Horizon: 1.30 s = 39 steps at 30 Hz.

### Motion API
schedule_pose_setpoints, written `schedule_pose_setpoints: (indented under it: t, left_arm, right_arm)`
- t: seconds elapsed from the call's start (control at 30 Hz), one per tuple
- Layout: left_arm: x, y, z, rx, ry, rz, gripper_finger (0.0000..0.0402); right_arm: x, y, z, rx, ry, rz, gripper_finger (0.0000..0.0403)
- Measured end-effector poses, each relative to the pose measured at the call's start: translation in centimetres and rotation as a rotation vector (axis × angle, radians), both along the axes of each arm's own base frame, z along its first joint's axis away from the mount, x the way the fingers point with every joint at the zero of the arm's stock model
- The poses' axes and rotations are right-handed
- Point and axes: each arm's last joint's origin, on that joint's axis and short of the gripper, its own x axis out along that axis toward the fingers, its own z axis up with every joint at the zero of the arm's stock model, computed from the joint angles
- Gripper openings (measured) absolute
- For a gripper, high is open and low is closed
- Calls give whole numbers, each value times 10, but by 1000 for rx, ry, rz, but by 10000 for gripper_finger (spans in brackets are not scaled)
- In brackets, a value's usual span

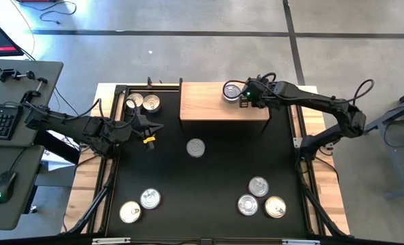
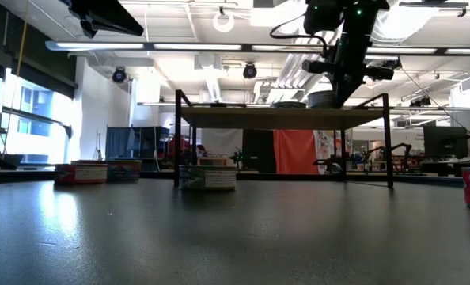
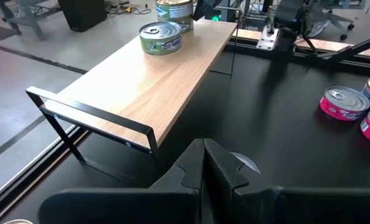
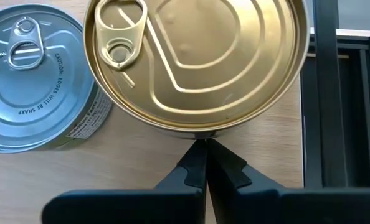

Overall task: Stack canned seafood by type on shelf
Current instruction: Adjust the green tuna cans on the shelf

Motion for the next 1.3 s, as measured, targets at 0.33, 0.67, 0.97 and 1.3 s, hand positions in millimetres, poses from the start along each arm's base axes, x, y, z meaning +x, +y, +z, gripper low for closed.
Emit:
schedule_pose_setpoints:
  t: [0.33, 0.67, 0.97, 1.3]
  left_arm:
    - [0, 0, 0, 1, 0, 0, 0]
    - [0, 0, 0, 0, 0, 1, 0]
    - [0, 1, 0, 0, 0, 5, 0]
    - [0, 1, 0, 0, 0, 5, 0]
  right_arm:
    - [10, 14, 1, 67, -61, 105, 0]
    - [57, 22, -17, 32, -219, 152, 0]
    - [66, 14, -23, -29, -239, 123, 0]
    - [66, -1, -20, -52, -293, 88, 0]
